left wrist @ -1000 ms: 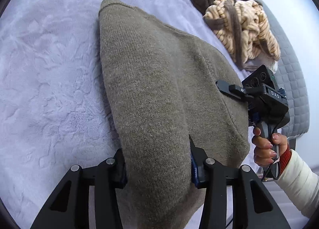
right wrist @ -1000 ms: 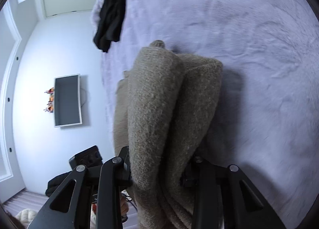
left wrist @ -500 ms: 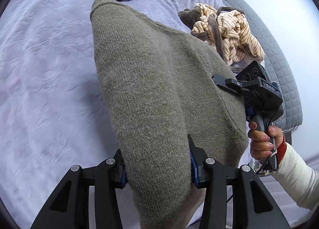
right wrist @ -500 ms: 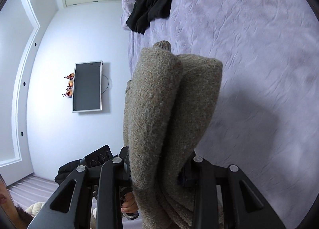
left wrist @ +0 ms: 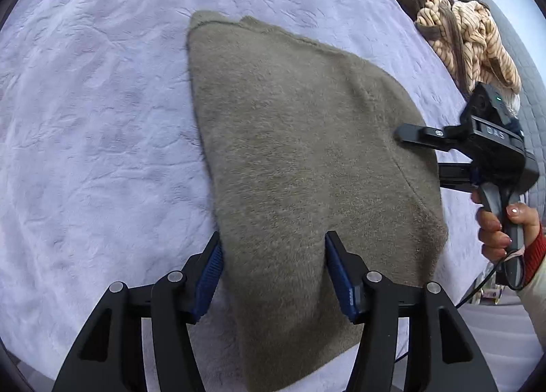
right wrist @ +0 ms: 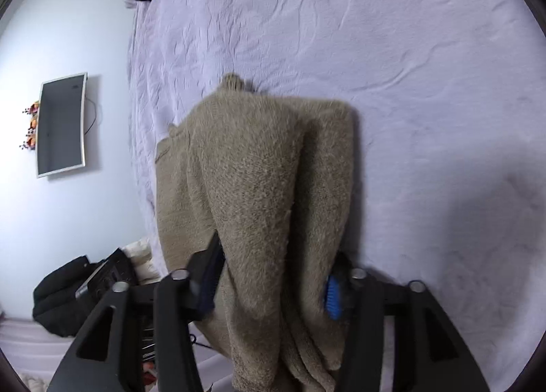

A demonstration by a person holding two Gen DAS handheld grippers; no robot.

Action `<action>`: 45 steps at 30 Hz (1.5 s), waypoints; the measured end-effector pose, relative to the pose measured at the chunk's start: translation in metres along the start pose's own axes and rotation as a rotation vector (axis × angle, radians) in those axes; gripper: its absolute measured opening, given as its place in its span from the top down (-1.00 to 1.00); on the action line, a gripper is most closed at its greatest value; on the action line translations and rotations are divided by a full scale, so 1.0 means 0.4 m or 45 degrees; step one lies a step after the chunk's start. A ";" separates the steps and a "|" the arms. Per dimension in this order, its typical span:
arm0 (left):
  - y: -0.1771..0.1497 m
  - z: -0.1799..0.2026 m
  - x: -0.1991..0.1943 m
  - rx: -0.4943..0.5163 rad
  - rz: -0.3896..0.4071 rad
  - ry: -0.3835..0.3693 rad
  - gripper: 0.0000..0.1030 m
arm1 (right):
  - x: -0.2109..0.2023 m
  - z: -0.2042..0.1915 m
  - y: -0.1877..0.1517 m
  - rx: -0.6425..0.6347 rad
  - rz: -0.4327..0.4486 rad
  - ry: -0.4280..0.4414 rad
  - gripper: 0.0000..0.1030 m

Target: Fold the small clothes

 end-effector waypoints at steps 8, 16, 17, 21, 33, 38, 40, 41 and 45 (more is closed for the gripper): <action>0.028 -0.053 -0.074 -0.026 0.141 0.152 -1.00 | -0.109 -0.072 -0.065 -0.042 0.070 0.054 -0.13; 0.070 0.015 -0.072 0.068 0.218 0.258 -1.00 | -0.061 -0.100 -0.112 -0.176 0.043 -0.131 0.79; 0.072 0.029 -0.057 0.087 0.216 0.286 -1.00 | -0.070 -0.102 -0.109 -0.209 0.044 -0.188 0.80; 0.046 0.026 0.048 0.103 0.146 0.342 -1.00 | -0.042 -0.011 -0.101 -0.261 -0.012 -0.374 0.83; 0.049 0.027 0.096 0.021 0.063 0.285 -1.00 | -0.116 -0.037 -0.171 -0.223 0.076 -0.373 0.41; 0.043 0.030 0.095 0.012 0.062 0.283 -1.00 | -0.069 -0.176 -0.215 -0.352 0.035 -0.266 0.41; 0.041 0.028 0.093 0.008 0.059 0.282 -1.00 | -0.028 -0.169 -0.237 -0.371 -0.011 -0.307 0.41; 0.040 0.027 0.091 0.007 0.059 0.282 -1.00 | -0.004 -0.155 -0.248 -0.370 -0.039 -0.345 0.41; 0.029 0.025 0.082 0.012 0.056 0.279 -1.00 | 0.013 -0.049 -0.290 -0.295 -0.071 -0.406 0.71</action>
Point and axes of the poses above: each gripper's, at about its wrist camera, not at the fingertips, and x roughly the way its jaws point, z to its right, y to its top, the point moved 6 cm from there along x, roughly the way its jaws point, and after that the axes turned 6 degrees about -x, right-handed, at the moved point
